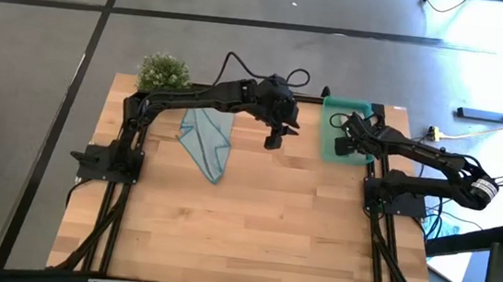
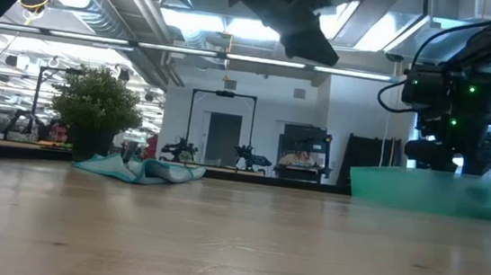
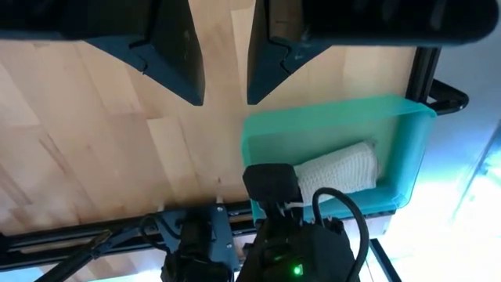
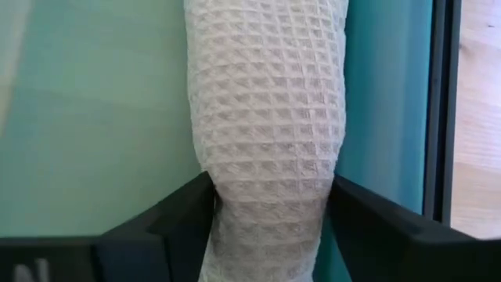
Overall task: Roll microfiber towels into tight, uniform cylinder then place into a basket
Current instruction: Put the gray towel into the green bin, then fold the blue towel
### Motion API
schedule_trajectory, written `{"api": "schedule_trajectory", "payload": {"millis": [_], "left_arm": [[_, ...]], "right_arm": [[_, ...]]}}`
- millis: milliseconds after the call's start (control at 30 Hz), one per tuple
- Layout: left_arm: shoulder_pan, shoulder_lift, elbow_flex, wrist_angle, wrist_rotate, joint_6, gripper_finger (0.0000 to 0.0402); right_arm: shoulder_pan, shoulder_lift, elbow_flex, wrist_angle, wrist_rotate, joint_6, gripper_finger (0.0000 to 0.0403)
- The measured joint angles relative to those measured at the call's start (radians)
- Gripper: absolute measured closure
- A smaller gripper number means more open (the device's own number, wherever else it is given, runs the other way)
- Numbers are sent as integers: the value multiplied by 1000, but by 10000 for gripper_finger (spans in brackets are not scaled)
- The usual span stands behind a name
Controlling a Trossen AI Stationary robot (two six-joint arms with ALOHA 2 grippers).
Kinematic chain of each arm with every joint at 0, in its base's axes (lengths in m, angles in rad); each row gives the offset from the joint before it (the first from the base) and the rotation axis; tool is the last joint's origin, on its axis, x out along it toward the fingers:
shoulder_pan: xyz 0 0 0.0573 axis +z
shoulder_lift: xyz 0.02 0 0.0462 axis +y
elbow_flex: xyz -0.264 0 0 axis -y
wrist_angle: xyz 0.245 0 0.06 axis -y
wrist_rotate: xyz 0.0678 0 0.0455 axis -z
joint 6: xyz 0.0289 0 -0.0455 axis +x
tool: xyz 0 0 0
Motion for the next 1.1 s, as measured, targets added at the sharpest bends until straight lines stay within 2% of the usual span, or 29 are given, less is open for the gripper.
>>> {"api": "schedule_trajectory", "payload": {"millis": [133,433,567,633,800,1100], "left_arm": [[0,0,0,-22,0,1,309],[0,0,0,-29,-1,1,309],[0,0,0,-32,-5,1,309],[0,0,0,-35,-5,0,309],[0,0,0,-41,-5,0,309],[0,0,0,-41,-5,0,309]], "right_arm": [[0,0,21,-10,-1,-3,151],[0,0,168,-41,-19,-56,151],[0,1,150,165,-157,-165,151],[-2,16,118,256,-180,-189,151],[-59,73,87,329,-184,-159,150],[-165,225,71,474,-347,-192,150]]}}
